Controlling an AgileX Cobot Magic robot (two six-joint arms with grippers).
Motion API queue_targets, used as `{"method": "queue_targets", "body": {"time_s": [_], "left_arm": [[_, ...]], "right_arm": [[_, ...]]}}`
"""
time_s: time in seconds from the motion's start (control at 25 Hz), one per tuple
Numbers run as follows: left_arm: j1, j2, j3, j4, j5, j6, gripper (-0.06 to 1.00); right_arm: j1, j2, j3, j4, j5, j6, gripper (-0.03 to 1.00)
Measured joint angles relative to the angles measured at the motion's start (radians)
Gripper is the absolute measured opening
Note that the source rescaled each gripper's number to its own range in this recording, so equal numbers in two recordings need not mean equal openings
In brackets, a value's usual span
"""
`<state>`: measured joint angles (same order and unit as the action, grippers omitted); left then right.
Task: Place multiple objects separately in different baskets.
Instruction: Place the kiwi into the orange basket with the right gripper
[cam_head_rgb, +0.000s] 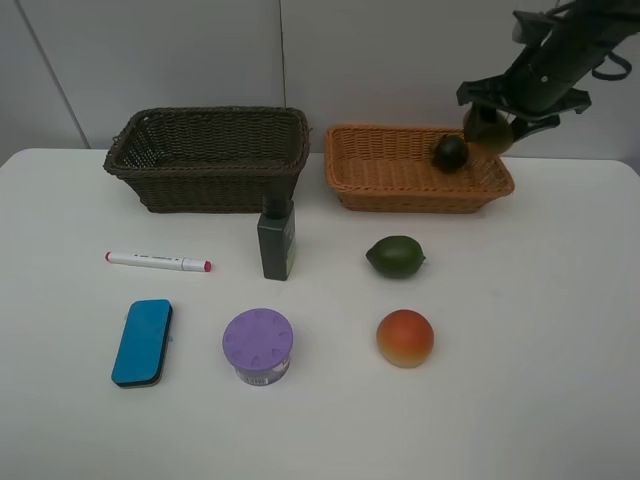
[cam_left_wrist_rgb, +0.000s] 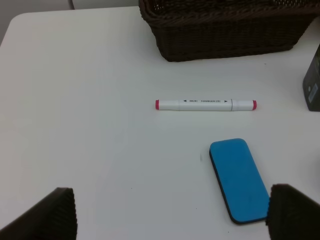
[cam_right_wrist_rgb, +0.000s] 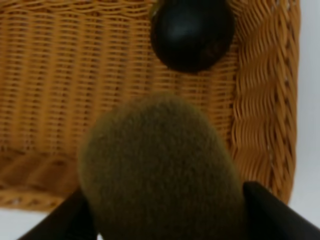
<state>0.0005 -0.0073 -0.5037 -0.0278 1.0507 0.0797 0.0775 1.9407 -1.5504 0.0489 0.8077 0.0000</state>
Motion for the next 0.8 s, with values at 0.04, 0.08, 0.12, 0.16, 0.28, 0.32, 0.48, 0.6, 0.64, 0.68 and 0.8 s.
{"method": "queue_targets", "body": {"time_s": [0.04,0.08,0.12,0.16,0.28,0.32,0.48,0.6,0.64,0.68,0.8], "left_arm": [[0.0,0.0,0.0,0.0,0.0,0.0,1.0],[0.0,0.0,0.0,0.0,0.0,0.0,1.0],[0.0,0.0,0.0,0.0,0.0,0.0,1.0],[0.0,0.0,0.0,0.0,0.0,0.0,1.0],[0.0,0.0,0.0,0.0,0.0,0.0,1.0],[0.0,0.0,0.0,0.0,0.0,0.0,1.0],[0.0,0.0,0.0,0.0,0.0,0.0,1.0],[0.0,0.0,0.0,0.0,0.0,0.0,1.0],[0.0,0.0,0.0,0.0,0.0,0.0,1.0],[0.0,0.0,0.0,0.0,0.0,0.0,1.0],[0.0,0.0,0.0,0.0,0.0,0.0,1.0]], "right_arm": [[0.0,0.031,-0.026,0.001,0.0,0.0,0.04],[0.0,0.055,-0.045,0.002,0.0,0.0,0.04],[0.0,0.086,-0.071,0.008,0.0,0.0,0.04],[0.0,0.106,-0.088,0.013,0.001,0.0,0.04],[0.0,0.164,-0.129,0.023,0.004,0.0,0.04],[0.0,0.181,-0.137,0.024,0.005,0.0,0.04],[0.0,0.215,-0.145,0.023,0.01,0.0,0.04],[0.0,0.22,-0.145,0.02,0.011,0.0,0.04],[0.0,0.22,-0.145,0.019,0.011,0.0,0.04],[0.0,0.22,-0.145,0.017,0.011,0.0,0.04],[0.0,0.22,-0.145,0.016,0.012,0.0,0.04]]}}
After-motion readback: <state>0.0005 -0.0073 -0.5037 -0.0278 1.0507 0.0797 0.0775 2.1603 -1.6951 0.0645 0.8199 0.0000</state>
